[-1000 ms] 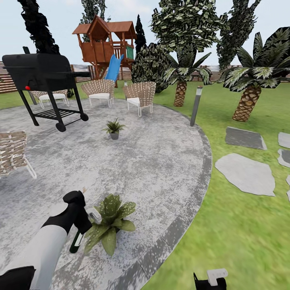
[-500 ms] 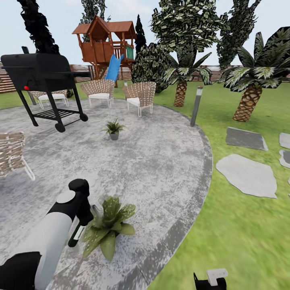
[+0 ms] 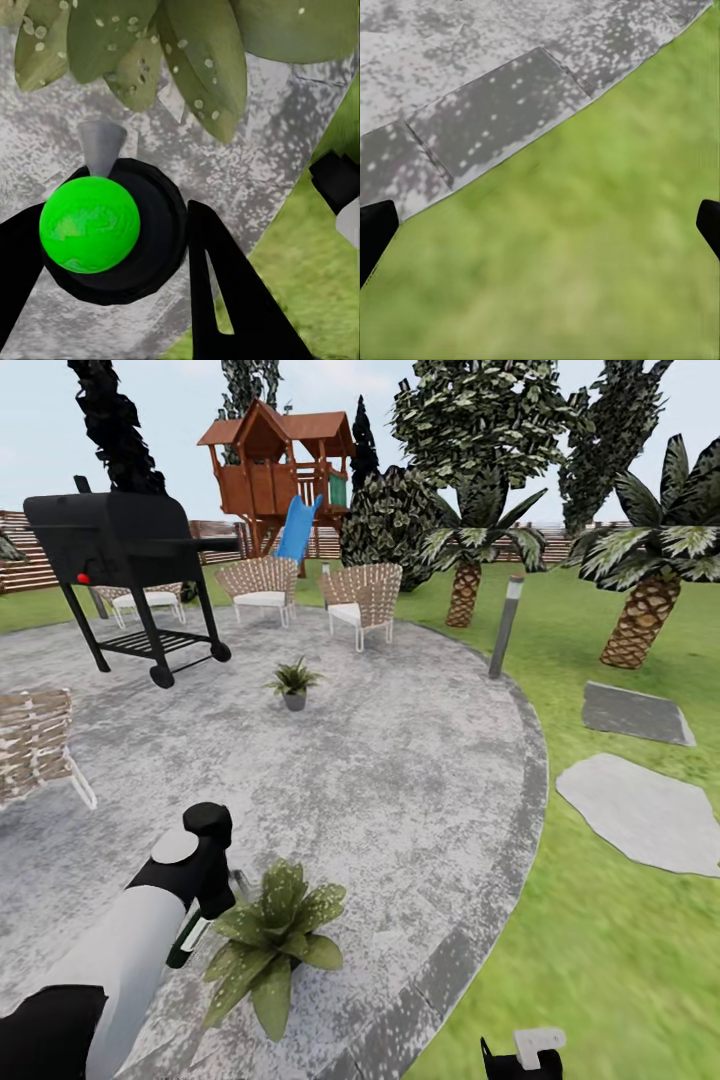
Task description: Pick up the pesticide atomizer in the garden and spray insectifuge to fully cover both potted plants in the garden.
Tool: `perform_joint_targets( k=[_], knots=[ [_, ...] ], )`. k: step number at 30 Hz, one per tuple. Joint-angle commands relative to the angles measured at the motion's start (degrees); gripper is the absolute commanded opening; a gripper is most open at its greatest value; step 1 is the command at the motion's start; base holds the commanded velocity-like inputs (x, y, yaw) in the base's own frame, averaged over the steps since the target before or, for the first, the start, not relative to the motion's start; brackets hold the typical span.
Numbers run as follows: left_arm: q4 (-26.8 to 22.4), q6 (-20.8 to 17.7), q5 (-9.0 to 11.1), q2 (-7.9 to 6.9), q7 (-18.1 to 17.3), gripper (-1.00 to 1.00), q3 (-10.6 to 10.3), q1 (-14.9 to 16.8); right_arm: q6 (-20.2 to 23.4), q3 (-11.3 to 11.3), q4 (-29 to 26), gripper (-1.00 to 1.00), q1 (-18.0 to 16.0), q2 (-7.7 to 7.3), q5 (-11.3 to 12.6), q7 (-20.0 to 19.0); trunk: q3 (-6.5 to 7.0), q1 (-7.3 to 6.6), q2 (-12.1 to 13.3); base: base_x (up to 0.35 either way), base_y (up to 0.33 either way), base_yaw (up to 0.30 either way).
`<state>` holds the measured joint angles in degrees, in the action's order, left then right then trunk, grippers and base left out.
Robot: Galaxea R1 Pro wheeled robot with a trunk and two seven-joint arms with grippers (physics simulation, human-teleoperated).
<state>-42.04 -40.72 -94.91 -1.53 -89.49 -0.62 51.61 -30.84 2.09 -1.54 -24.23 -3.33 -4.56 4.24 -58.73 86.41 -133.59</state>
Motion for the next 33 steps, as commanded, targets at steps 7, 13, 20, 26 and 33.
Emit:
perform_joint_targets(
  k=[7,13,20,26,33],
  knots=[
    [-0.06,-0.59,-1.53,0.2,-0.52,-1.0,-0.89,0.21,-0.1,0.19,0.04,1.0,-0.03,-0.01,-0.52,0.42,-0.05,-0.01,-0.02,0.0,0.0,0.028],
    [-0.03,-0.59,-4.26,1.64,-0.52,-1.0,-0.97,1.7,-0.1,0.1,0.04,1.0,-0.03,-0.01,-0.52,0.44,-0.05,-0.01,-0.02,0.0,0.0,0.0],
    [0.02,-0.67,-4.84,2.84,-0.52,-1.0,-0.97,1.74,-0.1,0.1,0.04,1.0,-0.03,-0.01,-0.5,0.42,-0.05,-0.01,-0.02,0.014,-0.019,0.0],
    [-0.02,-0.68,-4.84,2.98,-0.52,-1.0,-0.97,1.74,-0.1,0.11,0.04,1.0,-0.03,-0.01,-0.45,0.49,-0.05,-0.01,-0.02,0.089,-0.235,0.0],
    [0.02,-0.68,-4.84,2.94,-0.52,-1.0,-0.97,1.72,-0.1,0.13,0.04,1.0,-0.03,-0.01,-0.45,0.51,-0.05,-0.01,-0.02,-0.077,-0.249,0.113]
  ],
)
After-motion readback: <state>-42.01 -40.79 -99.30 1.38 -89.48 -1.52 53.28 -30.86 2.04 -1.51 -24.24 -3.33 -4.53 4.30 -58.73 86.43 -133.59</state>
